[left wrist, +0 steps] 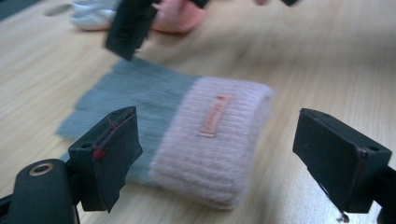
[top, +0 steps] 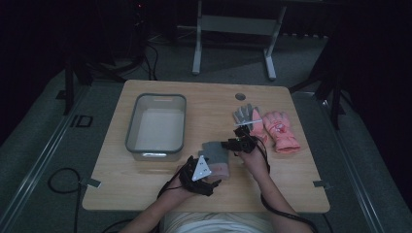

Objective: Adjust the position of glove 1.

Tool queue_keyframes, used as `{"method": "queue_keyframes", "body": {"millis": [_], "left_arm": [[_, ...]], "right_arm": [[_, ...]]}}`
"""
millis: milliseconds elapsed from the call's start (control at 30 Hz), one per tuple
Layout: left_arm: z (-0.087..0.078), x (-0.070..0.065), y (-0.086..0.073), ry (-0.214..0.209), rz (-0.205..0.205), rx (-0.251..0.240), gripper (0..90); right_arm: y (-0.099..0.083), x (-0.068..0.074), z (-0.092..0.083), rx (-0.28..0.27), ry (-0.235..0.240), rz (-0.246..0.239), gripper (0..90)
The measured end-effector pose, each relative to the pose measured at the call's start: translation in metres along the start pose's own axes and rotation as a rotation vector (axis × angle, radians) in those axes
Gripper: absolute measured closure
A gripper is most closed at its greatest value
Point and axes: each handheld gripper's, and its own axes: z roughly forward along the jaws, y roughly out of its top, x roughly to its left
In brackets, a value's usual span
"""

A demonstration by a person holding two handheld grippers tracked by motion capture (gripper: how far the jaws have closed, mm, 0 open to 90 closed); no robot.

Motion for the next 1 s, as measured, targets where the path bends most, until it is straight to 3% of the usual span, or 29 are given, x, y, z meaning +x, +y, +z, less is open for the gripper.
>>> {"method": "queue_keyframes", "body": {"millis": [100,167,233,367,467,600,700,733,800,900,1000], "left_arm": [[0.006,-0.002,0.002,-0.012,0.056,0.020,16.2],[0.011,-0.004,0.002,-0.008,0.104,0.043,18.8],[0.014,-0.003,0.003,-0.014,0.125,0.059,22.1],[0.020,-0.007,-0.001,0.023,0.196,0.083,30.5],[0.021,-0.007,-0.001,0.056,0.213,0.117,38.1],[0.022,-0.003,-0.001,0.051,0.203,0.126,47.1],[0.019,0.008,-0.002,-0.005,0.152,0.114,55.9],[0.018,0.011,-0.003,-0.018,0.139,0.108,57.4],[0.017,0.014,-0.004,-0.039,0.120,0.104,59.5],[0.017,0.019,-0.004,-0.068,0.103,0.102,62.0],[0.016,0.022,-0.005,-0.089,0.094,0.095,63.5]], "right_arm": [[0.001,-0.004,0.008,0.015,-0.010,0.017,54.2],[0.000,-0.003,0.013,0.026,-0.028,-0.013,51.3],[-0.002,-0.003,0.020,0.041,-0.024,-0.010,50.7],[-0.004,-0.001,0.024,0.046,-0.017,0.017,50.6],[-0.005,-0.001,0.024,0.042,-0.014,0.033,50.7],[-0.007,0.001,0.023,0.052,0.010,0.049,50.9],[-0.007,0.003,0.024,0.062,0.048,0.057,51.4],[-0.007,0.003,0.024,0.065,0.065,0.066,51.7],[-0.008,0.002,0.026,0.077,0.142,0.115,53.2],[-0.008,0.003,0.030,0.077,0.204,0.148,56.5],[-0.005,0.006,0.034,0.102,0.221,0.137,61.0]]}}
